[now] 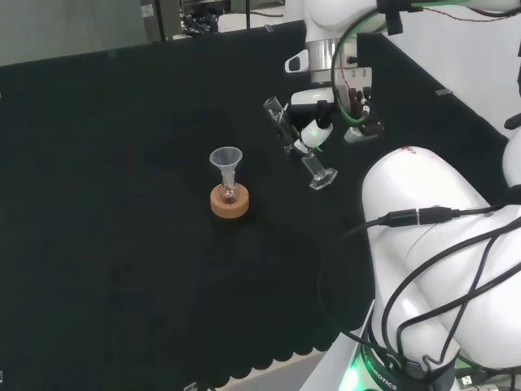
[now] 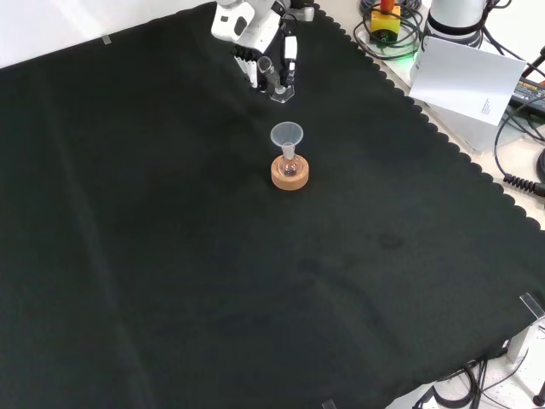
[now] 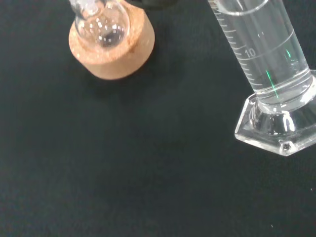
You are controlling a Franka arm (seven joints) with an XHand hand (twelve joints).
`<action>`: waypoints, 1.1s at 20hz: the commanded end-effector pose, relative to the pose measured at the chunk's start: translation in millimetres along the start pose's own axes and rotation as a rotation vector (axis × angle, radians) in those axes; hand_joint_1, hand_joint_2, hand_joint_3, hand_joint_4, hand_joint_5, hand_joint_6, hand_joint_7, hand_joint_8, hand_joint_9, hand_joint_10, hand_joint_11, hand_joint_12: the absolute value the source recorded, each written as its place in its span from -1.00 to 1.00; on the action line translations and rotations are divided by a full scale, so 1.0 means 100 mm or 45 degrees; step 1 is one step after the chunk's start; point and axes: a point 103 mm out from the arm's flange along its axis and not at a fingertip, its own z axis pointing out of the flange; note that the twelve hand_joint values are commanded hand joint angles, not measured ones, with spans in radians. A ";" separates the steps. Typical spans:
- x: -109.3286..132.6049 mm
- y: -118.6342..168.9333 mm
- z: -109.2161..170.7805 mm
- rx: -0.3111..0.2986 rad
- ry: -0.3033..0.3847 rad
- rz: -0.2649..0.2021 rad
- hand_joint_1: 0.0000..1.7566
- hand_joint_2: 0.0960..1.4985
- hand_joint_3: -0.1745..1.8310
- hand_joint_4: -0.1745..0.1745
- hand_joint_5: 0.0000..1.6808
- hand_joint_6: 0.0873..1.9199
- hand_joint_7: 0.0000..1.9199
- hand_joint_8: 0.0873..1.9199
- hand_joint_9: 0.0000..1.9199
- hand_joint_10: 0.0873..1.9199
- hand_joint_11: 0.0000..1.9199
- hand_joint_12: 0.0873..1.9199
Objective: Pour the water from the graduated cylinder into the round-bottom flask.
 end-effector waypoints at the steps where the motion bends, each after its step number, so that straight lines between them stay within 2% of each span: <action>1: 0.10 0.02 -0.06 0.147 -0.094 0.034 0.25 0.52 -0.83 -0.55 0.06 0.14 0.21 -0.59 0.50 -1.00 0.40 -0.27; 10: 0.31 0.10 -0.11 0.367 -0.237 0.079 0.25 0.52 -0.83 -0.55 0.07 0.13 0.22 -0.60 0.50 -1.00 0.40 -0.27; 14: 0.39 0.13 -0.13 0.472 -0.294 0.126 0.25 0.52 -0.83 -0.55 0.07 0.13 0.22 -0.60 0.50 -1.00 0.41 -0.27; 22: 0.60 0.25 -0.10 0.632 -0.382 0.200 0.25 0.52 -0.83 -0.54 0.07 0.13 0.23 -0.60 0.51 -1.00 0.41 -0.28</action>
